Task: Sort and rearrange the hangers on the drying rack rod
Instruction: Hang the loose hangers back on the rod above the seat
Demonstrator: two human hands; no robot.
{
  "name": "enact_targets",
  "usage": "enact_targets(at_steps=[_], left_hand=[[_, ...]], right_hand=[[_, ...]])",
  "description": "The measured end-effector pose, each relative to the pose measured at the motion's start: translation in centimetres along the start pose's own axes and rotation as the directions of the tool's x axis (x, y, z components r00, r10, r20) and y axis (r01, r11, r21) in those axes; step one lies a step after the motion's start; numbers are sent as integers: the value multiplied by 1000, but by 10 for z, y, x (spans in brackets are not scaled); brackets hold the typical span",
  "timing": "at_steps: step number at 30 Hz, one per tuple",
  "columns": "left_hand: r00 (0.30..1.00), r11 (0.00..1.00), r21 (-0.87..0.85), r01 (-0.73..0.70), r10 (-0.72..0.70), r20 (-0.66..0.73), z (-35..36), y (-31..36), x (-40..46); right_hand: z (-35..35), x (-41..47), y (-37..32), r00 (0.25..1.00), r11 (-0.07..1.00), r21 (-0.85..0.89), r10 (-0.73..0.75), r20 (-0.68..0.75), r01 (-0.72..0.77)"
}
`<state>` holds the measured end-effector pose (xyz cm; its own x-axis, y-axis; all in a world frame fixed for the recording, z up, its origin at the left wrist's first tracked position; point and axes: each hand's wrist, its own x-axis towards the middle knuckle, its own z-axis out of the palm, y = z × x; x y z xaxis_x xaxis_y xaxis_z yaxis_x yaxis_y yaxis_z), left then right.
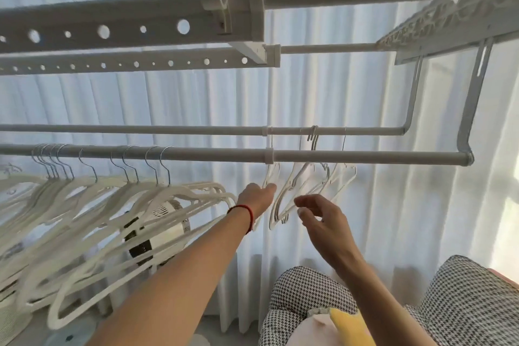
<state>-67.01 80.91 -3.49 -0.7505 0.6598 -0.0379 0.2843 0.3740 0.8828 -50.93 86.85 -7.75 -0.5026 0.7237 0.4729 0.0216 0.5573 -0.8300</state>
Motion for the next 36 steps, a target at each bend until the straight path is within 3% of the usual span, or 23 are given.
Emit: enact_targets(at_steps=[7,10,13,18,24,28,33,36], left_hand=[[998,993,-111,-48,51,28,15,-3,32],[992,992,-28,-122,123,18,19,3,39],[985,991,37,-129,124,119,25,5,42],[978,995,-74,-60,73,196,36,4,46],[994,985,-156,-78,89,64,28,16,47],[996,971,-240,-10,32,88,12,33,53],[981,963,-242,122,-79,177,5,27,65],[976,969,-192,157,-123,180,11,2,54]], right_hand=[[-3,24,14,999,999,33,-10,45,8],[-4,29,18,999,999,45,-8,53,6],[-5,32,20,998,998,56,-12,60,9],[-7,30,25,998,998,63,-11,63,7],[-15,26,33,998,999,32,5,65,-7],[-13,24,27,998,999,39,4,67,-7],[-11,15,14,998,998,-15,-59,-10,59],[-10,3,10,993,993,-39,-114,22,115]])
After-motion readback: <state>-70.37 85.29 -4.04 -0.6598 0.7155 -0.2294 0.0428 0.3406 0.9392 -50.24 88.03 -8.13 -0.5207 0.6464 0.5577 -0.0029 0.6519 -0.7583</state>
